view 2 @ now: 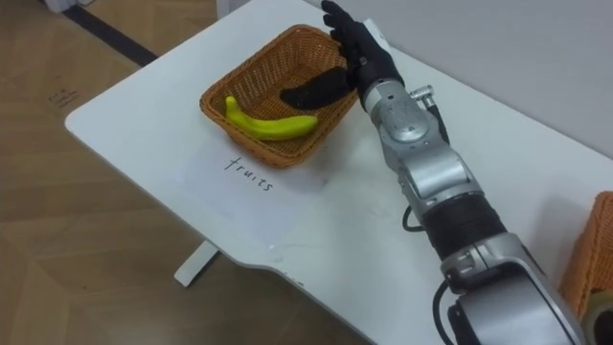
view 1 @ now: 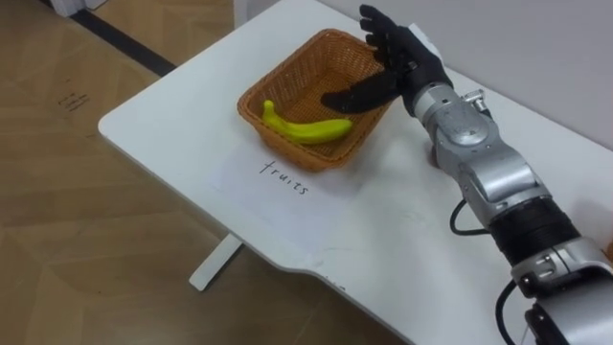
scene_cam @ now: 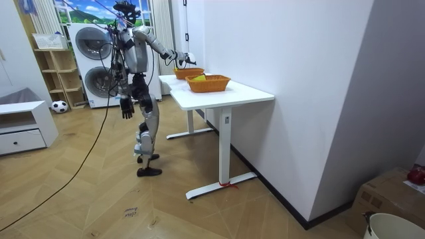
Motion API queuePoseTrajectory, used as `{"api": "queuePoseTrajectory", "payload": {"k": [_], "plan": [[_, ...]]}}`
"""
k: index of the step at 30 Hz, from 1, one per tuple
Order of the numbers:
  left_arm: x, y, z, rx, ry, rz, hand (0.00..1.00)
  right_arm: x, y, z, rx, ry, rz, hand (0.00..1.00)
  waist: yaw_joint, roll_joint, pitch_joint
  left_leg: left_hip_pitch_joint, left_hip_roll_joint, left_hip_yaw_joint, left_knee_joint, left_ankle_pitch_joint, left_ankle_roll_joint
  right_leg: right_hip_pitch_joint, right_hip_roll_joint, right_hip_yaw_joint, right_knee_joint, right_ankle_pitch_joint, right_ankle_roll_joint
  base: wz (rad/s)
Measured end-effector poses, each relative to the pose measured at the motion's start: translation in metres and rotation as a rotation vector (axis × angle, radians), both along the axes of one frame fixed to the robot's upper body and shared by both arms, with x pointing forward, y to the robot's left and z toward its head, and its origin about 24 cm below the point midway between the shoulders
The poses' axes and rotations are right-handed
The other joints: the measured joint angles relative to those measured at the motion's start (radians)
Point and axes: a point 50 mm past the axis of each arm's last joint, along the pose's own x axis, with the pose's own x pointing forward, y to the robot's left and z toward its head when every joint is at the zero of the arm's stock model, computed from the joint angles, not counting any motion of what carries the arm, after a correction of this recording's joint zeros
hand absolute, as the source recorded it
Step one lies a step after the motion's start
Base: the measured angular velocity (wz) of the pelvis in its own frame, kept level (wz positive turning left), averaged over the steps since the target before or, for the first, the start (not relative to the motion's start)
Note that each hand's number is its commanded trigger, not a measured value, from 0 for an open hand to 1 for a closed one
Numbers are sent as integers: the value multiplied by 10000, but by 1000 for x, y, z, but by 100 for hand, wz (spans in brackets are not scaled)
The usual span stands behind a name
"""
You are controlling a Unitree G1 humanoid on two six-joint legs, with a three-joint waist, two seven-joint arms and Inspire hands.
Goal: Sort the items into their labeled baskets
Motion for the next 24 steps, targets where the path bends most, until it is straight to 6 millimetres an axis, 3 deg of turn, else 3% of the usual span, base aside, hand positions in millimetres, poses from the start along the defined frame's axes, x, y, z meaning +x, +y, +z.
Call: {"api": "queuePoseTrajectory", "payload": {"k": [8, 17, 24], "plan": [[4, 0, 1, 8, -164, -30, 0, 1, 0, 2, -11, -69, 3, 0, -8, -1, -1, -5, 2, 2, 5, 0, 0, -4, -2, 12, 4, 0, 0, 0], [5, -1, 1, -100, -183, -29, 0, 0, -1, 24, 8, -1156, -303, 0, -101, 11, -6, -103, -5, -81, 118, -1, -1, -33, 24, -42, -19, 0, 0, 3], [7, -2, 0, -141, -240, -24, 0, 0, -3, 30, 122, -1577, -600, 0, -243, 84, -26, -105, -4, -72, 158, 0, -1, -17, 21, -9, -14, 0, -1, -1]]}}
